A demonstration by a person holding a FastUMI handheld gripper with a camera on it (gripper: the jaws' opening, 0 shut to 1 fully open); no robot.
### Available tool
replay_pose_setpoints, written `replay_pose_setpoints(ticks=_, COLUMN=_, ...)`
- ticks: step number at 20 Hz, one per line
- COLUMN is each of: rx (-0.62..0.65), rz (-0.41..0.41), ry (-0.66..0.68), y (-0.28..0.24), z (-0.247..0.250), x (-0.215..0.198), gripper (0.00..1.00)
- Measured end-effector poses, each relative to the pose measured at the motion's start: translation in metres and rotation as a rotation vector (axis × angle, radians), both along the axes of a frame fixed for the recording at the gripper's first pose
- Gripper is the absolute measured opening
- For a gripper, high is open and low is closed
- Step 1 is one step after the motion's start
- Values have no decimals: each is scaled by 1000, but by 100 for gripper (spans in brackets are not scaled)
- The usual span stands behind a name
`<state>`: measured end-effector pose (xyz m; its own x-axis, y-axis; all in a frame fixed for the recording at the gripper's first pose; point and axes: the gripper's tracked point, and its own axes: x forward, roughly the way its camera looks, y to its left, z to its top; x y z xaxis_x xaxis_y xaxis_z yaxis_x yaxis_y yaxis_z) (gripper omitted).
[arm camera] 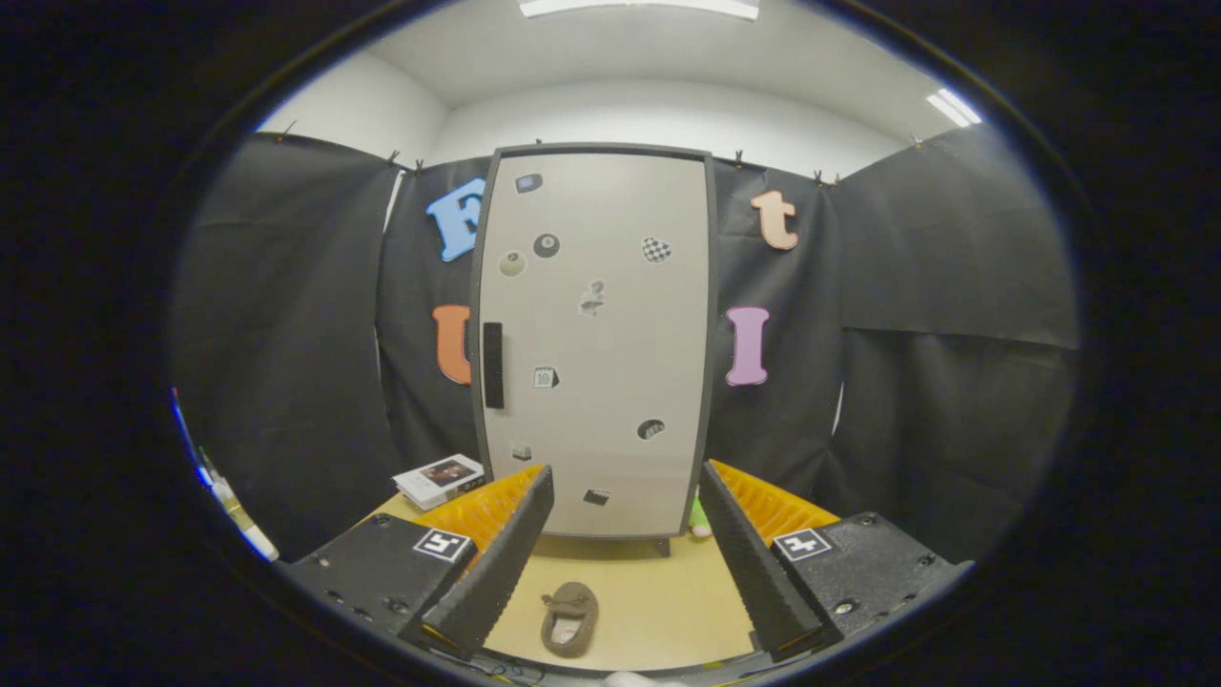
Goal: Open the shoe cabinet door, grab the shoes and put them into the shoe cabinet, then close the shoe cabinet door.
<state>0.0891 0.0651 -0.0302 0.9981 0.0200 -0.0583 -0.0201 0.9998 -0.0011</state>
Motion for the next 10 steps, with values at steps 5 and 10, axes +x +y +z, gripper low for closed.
replay_pose_setpoints(ticks=5, rx=-13, rz=80, ry=-13, y=65, z=5, x=84, gripper=100)
replay_pose_setpoints(ticks=10, rx=-11, rz=150, ry=-21, y=125, z=14, x=162, gripper=100)
